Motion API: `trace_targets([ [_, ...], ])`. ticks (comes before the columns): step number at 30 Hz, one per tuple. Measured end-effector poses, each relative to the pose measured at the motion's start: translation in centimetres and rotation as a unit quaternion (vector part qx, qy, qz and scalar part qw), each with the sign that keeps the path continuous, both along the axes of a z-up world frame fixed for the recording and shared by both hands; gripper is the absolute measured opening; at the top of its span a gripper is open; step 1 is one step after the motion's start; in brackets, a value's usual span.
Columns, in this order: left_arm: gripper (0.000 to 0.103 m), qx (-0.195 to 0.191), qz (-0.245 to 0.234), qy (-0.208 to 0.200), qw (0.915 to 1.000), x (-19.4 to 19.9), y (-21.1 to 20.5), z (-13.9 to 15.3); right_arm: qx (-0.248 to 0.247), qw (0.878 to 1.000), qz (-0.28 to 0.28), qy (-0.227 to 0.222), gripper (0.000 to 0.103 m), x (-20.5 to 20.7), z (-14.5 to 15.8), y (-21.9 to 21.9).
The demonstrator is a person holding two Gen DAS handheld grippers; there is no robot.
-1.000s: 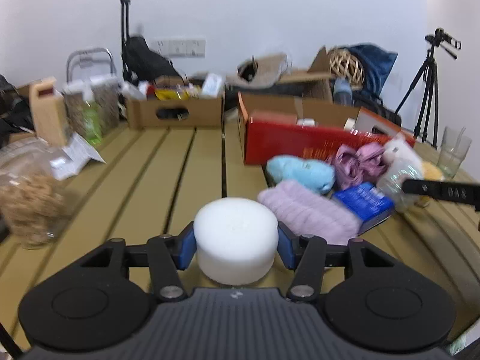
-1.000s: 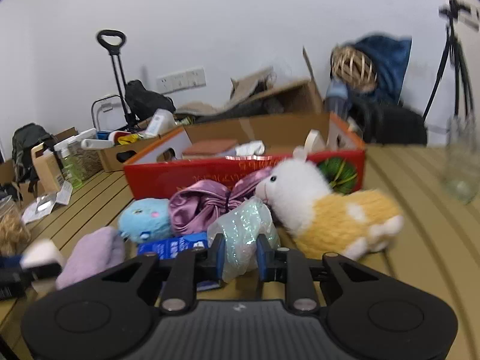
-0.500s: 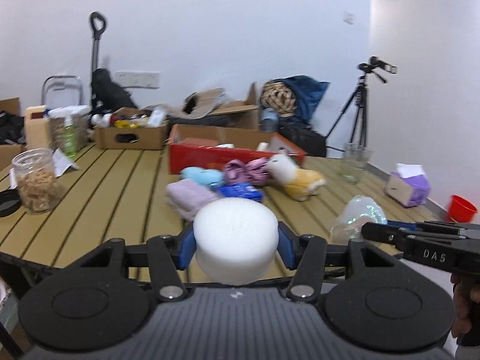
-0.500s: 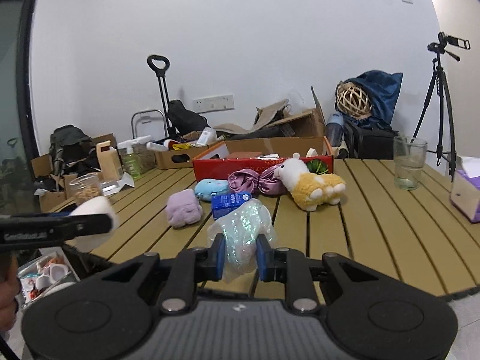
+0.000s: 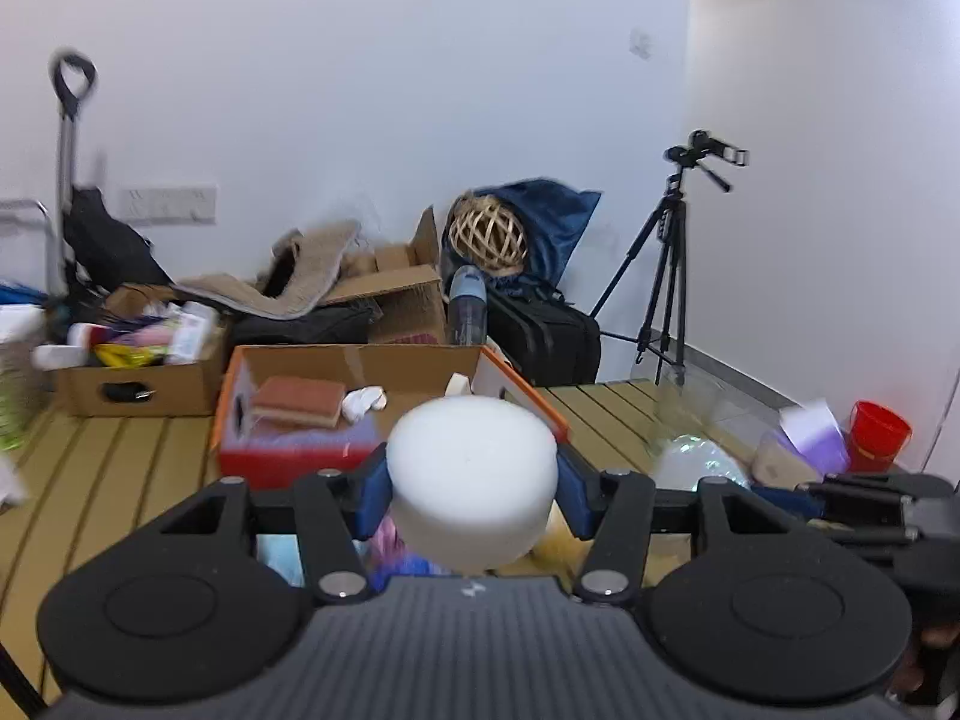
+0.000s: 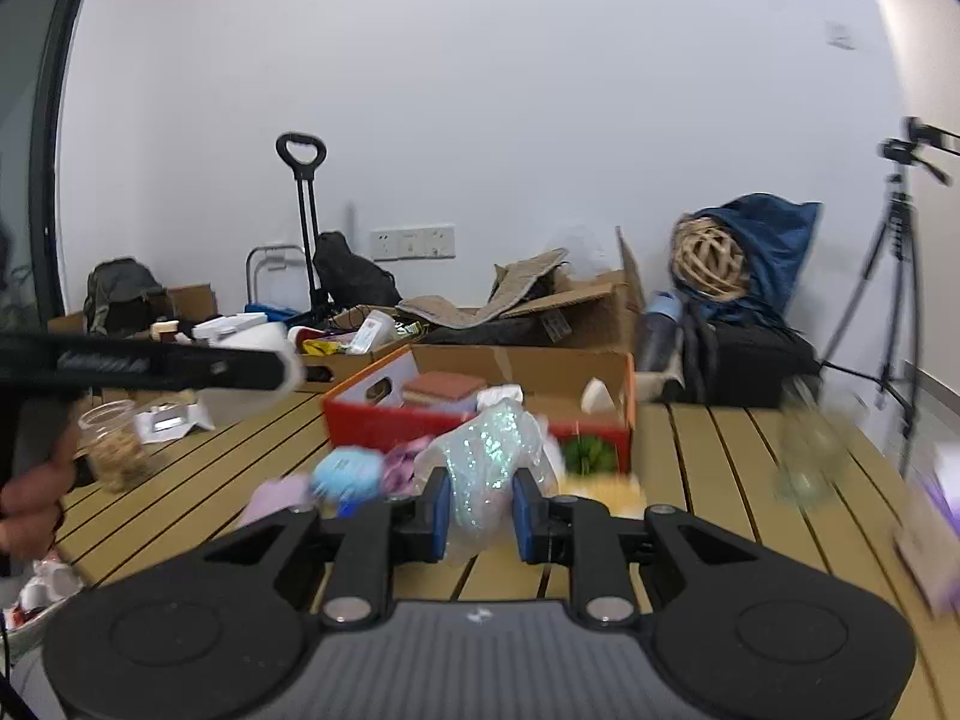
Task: Organize soft objects
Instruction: 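Carry the foam puck and glittery bag up into the box, then open both grippers to drop the puck and bag in the box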
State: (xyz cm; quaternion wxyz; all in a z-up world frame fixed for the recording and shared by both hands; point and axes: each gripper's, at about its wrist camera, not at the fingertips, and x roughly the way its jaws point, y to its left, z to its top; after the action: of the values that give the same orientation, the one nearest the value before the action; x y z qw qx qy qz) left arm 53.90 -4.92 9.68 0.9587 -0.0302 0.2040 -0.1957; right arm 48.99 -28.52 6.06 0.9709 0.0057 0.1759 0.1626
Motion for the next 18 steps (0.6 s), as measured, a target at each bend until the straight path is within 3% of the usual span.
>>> trace_targets([
  [5,0.056,0.018,0.003,0.077,0.9969,16.5,-2.6,0.2,-0.048,0.996,0.047,0.054,0.021,16.1,1.8,1.7],
  [7,0.056,0.018,0.013,0.087,0.996,22.5,-3.5,-0.8,-0.092,0.99,0.053,0.093,0.021,23.0,1.1,3.0],
  [11,0.056,0.008,0.038,0.14,0.9893,32.6,-4.7,-4.1,-0.101,0.983,0.031,0.152,0.021,33.8,-1.6,4.1],
  [13,0.058,0.017,0.036,0.149,0.988,35.3,-5.3,-5.8,-0.094,0.98,0.028,0.173,0.024,37.0,-2.9,4.3],
  [16,0.071,0.042,0.037,0.157,0.986,37.6,-6.3,-8.3,-0.1,0.975,0.016,0.199,0.03,39.7,-4.6,4.5],
  [18,0.078,0.037,0.052,0.159,0.9852,37.7,-5.8,-8.9,-0.094,0.972,0.014,0.214,0.056,40.1,-5.1,4.1],
])
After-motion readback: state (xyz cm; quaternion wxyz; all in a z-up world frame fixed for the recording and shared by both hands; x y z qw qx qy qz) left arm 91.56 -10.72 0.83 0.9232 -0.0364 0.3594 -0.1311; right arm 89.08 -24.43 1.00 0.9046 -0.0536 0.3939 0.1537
